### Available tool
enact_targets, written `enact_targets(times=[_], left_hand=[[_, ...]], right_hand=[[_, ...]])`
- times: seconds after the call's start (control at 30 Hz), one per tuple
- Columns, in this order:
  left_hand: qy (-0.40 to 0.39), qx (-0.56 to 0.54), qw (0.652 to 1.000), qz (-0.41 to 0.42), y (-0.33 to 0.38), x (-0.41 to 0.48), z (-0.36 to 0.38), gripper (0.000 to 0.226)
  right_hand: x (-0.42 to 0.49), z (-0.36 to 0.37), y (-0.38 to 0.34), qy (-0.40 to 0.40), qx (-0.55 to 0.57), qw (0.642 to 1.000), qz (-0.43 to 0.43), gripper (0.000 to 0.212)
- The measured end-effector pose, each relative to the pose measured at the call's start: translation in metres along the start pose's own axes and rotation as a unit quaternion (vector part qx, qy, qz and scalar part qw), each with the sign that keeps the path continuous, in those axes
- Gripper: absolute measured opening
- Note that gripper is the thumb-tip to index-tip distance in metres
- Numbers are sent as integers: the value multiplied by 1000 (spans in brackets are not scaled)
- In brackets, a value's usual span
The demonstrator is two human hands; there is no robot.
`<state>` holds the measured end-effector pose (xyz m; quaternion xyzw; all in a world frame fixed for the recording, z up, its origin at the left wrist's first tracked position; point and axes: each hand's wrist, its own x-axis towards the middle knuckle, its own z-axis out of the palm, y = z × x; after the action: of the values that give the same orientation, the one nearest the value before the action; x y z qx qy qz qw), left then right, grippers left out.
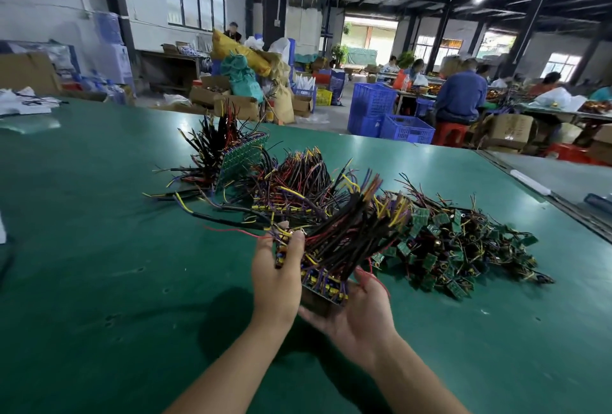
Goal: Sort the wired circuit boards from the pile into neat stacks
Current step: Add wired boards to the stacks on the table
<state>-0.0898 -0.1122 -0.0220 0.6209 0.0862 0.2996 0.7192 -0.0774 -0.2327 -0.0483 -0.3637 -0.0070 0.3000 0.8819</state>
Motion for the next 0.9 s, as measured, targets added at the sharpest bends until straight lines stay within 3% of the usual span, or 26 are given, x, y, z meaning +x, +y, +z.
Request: enact_targets(times=[0.1, 0.2, 0.33, 0.47, 0.53, 0.6, 0.73, 0.9], left_hand=[[27, 8, 999, -26, -4, 1, 2, 42], [49, -16, 996, -78, -5, 6, 1, 71], [-19, -80, 989, -124, -8, 8, -1, 72], [-89, -136, 975, -154, -16, 7, -3, 63], [-141, -212, 953, -166, -17, 9, -5, 42], [-175, -270, 930, -180, -14, 11, -8, 36], [-174, -238, 927, -231, -7, 15, -11, 14], [-152, -240, 915, -286, -4, 16, -15, 17]], right_hand=[[-3, 0, 1, -39, 14, 999, -26, 51], [-5, 2, -3, -35, -11, 999, -13, 47], [-5, 3, -7, -21, -27, 999, -26, 40], [-9, 1, -12, 11, -6, 997, -74, 24], [-6, -5, -14, 45, 15, 994, -98, 43], [-6, -7, -17, 62, 17, 993, -99, 46], [-5, -12, -20, 46, -36, 993, -101, 32], [-7, -12, -22, 39, -116, 986, -118, 29]])
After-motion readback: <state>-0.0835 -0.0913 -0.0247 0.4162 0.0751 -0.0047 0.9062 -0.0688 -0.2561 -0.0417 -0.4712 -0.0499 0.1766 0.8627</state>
